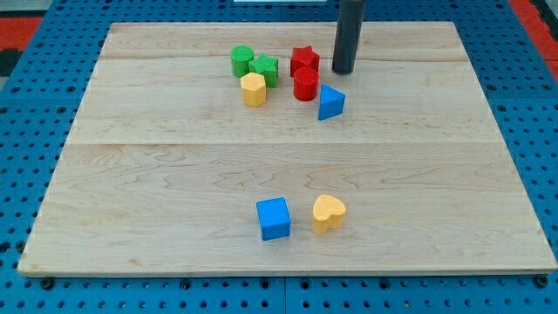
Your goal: Move the red star to the right side of the green star
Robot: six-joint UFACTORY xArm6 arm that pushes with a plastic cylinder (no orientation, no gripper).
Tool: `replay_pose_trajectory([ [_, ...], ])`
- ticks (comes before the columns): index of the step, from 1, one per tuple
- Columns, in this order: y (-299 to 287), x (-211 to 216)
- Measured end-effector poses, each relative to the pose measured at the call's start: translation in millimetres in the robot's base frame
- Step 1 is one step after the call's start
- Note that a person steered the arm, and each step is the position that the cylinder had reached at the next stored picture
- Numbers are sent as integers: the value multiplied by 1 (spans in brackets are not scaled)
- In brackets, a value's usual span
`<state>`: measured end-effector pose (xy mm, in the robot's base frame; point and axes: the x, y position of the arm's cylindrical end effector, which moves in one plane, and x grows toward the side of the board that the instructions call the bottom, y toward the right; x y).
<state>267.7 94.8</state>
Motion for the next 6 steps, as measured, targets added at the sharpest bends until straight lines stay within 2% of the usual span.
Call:
replay_pose_trajectory([
  [1, -28, -22],
  [3, -40, 12],
  [4, -70, 25],
  [5, -68, -12],
  [6, -105, -49],
])
